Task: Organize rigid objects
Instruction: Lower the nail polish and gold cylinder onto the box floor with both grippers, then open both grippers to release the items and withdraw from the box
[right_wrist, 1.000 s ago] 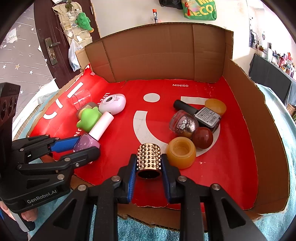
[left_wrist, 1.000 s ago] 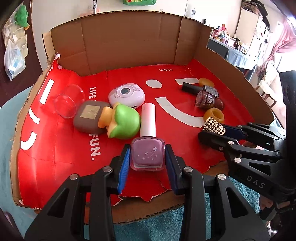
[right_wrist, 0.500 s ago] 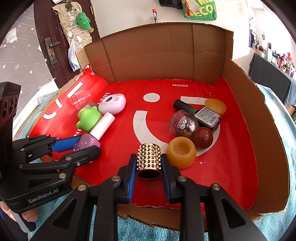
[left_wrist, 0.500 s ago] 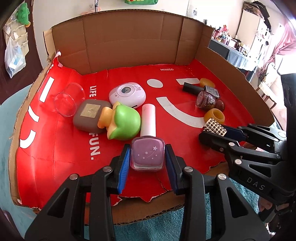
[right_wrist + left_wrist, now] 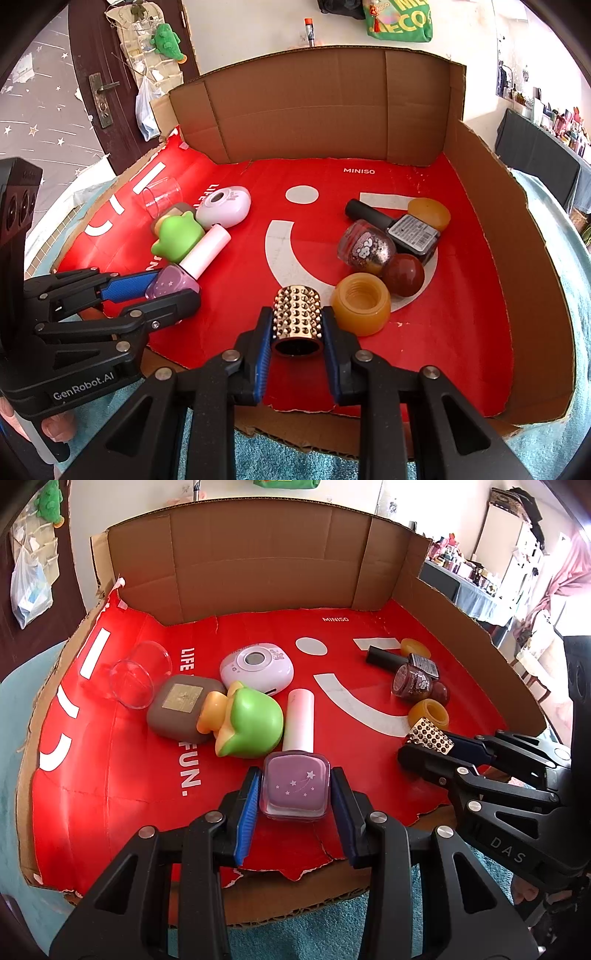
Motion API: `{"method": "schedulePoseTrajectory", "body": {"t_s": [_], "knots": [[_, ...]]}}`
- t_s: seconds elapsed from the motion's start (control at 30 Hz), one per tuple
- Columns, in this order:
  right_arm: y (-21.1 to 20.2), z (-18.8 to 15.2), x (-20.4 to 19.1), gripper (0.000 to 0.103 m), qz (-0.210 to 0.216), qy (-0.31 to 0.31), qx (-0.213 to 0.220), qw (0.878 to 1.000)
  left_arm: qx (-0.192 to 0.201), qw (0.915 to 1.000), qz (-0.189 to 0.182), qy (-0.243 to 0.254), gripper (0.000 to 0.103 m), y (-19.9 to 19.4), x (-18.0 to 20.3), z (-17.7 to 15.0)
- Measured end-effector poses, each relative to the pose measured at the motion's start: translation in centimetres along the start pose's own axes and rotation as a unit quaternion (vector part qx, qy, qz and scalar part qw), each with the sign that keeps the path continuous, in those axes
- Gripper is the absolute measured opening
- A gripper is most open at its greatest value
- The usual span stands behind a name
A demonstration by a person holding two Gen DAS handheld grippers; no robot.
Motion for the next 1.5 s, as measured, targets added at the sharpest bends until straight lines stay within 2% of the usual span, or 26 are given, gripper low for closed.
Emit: {"method": "schedulePoseTrajectory", "body": {"t_s": [0.17,0.27,0.33,0.47,0.6,0.77,0.83,0.97,1.1,1.2,1.3,1.5], "knots": [[-0.5,0.1,-0.1,0.032,0.002,0.0,0.003,1.0,0.01,1.0,-0.001,-0.001,0.036,-0.9,0.3,0.1],[-1.2,0.3,-0.1,0.041,0.002,-0.001,0.012,1.0,0.023,0.9997,-0.001,-0.005,0.037,-2.0,0.4,0.4],[-1.8,0.4,-0.1,0.044,-0.001,-0.002,0.019,1.0,0.032,0.9994,0.003,-0.009,0.047,-2.8,0.4,0.4],[-2.8,0.4,0.0,0.045,-0.005,-0.001,0.03,1.0,0.048,0.9986,0.018,-0.015,0.048,-3.9,0.1,0.3],[-4.2,0.3,0.3,0.052,-0.013,0.004,0.046,0.999,0.065,0.9971,0.033,-0.019,0.05,-5.0,0.0,0.1],[-5.7,0.0,0.6,0.063,-0.029,0.011,0.069,0.997,0.091,0.9943,0.054,-0.013,0.064,-6.4,0.4,-0.4],[-6.3,-0.2,0.8,0.069,-0.036,0.018,0.078,0.996,0.099,0.9929,0.066,-0.007,0.074,-6.7,0.6,-0.5],[-7.3,-0.7,1.3,0.08,-0.053,0.033,0.098,0.993,0.113,0.9901,0.083,-0.003,0.078,-7.1,0.6,-0.9],[-8.1,-1.2,1.7,0.085,-0.076,0.044,0.117,0.989,0.127,0.9863,0.105,-0.006,0.093,-7.4,0.0,-1.1],[-8.5,-1.5,2.0,0.091,-0.094,0.05,0.13,0.986,0.133,0.9847,0.112,-0.008,0.094,-7.2,-0.4,-1.4],[-8.5,-1.8,2.2,0.091,-0.107,0.054,0.137,0.983,0.134,0.9841,0.115,-0.013,0.099,-6.8,-0.8,-1.7],[-8.0,-2.1,2.3,0.095,-0.122,0.052,0.136,0.982,0.129,0.9864,0.098,-0.03,0.099,-5.9,-1.6,-2.2]]}}
Point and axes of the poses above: each gripper's, at about its wrist camera, not at the fingertips, and y roughly the way its jaws point, x to its right, z to its top, the point moved 7 cm from there along y, roughly the way its jaws point, and after that the axes turned 9 degrees about -z, right-handed, at the moved point
